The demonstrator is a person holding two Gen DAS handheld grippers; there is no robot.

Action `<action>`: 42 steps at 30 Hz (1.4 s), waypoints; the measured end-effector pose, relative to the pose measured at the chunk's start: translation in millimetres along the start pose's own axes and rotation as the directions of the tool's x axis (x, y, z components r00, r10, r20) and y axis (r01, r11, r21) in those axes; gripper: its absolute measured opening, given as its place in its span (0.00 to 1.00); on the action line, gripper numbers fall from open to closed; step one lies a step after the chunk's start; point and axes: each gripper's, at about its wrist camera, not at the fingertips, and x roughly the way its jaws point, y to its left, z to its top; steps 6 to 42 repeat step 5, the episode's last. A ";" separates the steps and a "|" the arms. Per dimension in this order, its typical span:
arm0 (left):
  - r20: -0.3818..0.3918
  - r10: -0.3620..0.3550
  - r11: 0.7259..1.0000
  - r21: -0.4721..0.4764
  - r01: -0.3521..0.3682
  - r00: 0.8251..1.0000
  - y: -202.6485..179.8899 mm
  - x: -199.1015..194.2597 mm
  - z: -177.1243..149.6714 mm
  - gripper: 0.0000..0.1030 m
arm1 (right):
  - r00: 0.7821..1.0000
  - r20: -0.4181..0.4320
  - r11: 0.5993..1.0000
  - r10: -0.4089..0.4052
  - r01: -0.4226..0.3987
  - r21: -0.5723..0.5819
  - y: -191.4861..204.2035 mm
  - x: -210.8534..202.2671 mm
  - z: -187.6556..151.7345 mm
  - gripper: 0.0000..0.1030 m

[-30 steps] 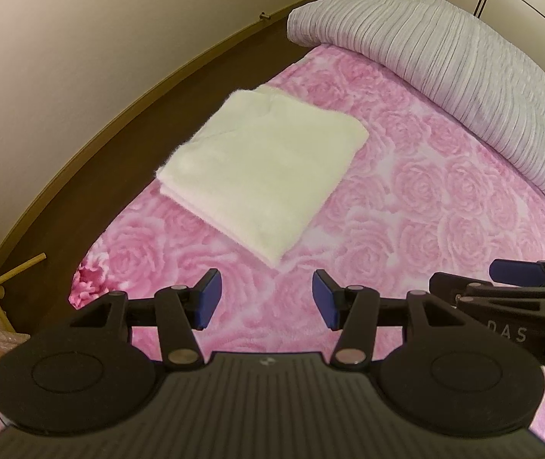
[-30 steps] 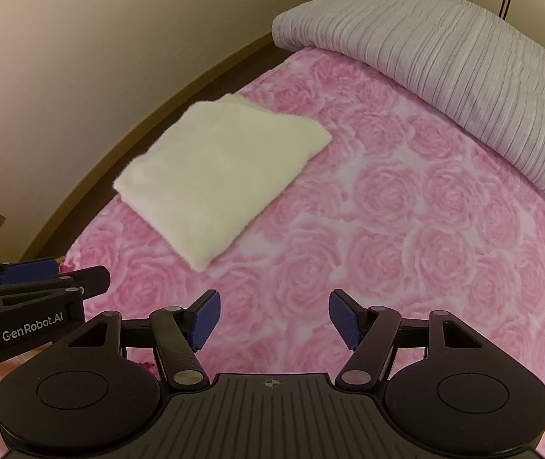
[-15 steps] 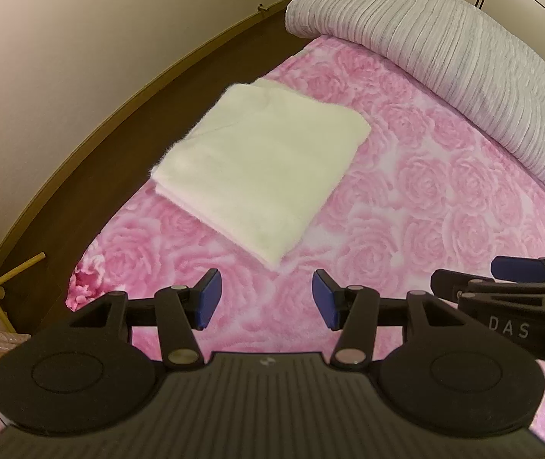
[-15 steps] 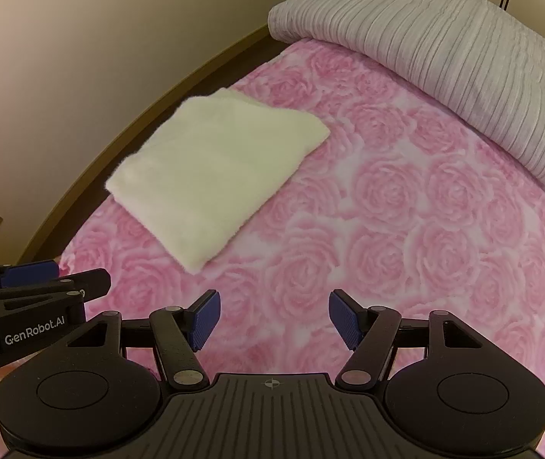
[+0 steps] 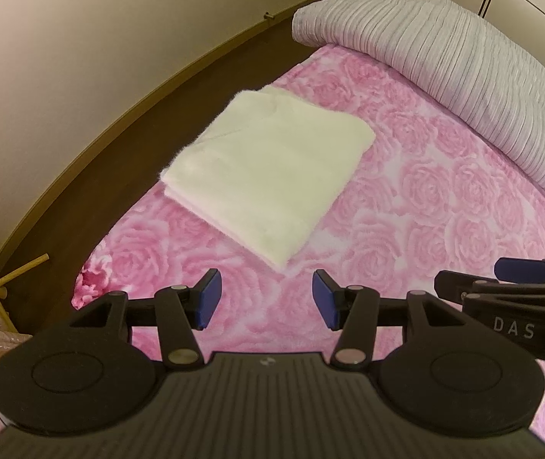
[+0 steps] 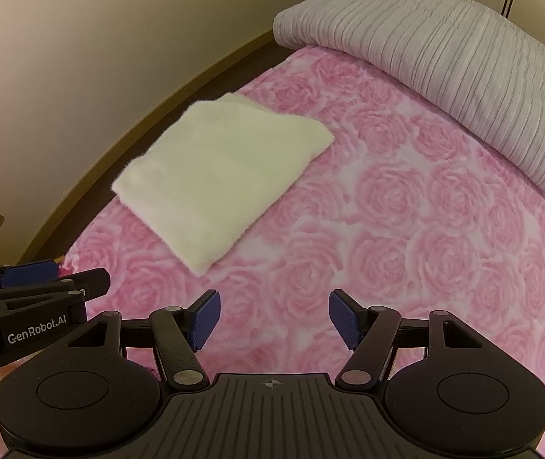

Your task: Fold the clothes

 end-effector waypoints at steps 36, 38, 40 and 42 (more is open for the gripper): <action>0.053 0.011 1.000 0.003 -0.011 0.999 3.0 -14.1 -4.0 0.48 | 1.000 0.019 1.000 -0.004 0.004 0.003 -63.6 -12.7 -19.1 0.65; 0.053 0.011 1.000 0.003 -0.011 0.999 3.0 -14.1 -4.0 0.48 | 1.000 0.019 1.000 -0.004 0.004 0.003 -63.6 -12.7 -19.1 0.65; 0.053 0.011 1.000 0.003 -0.011 0.999 3.0 -14.1 -4.0 0.48 | 1.000 0.019 1.000 -0.004 0.004 0.003 -63.6 -12.7 -19.1 0.65; 0.053 0.011 1.000 0.003 -0.011 0.999 3.0 -14.1 -4.0 0.48 | 1.000 0.019 1.000 -0.004 0.004 0.003 -63.6 -12.7 -19.1 0.65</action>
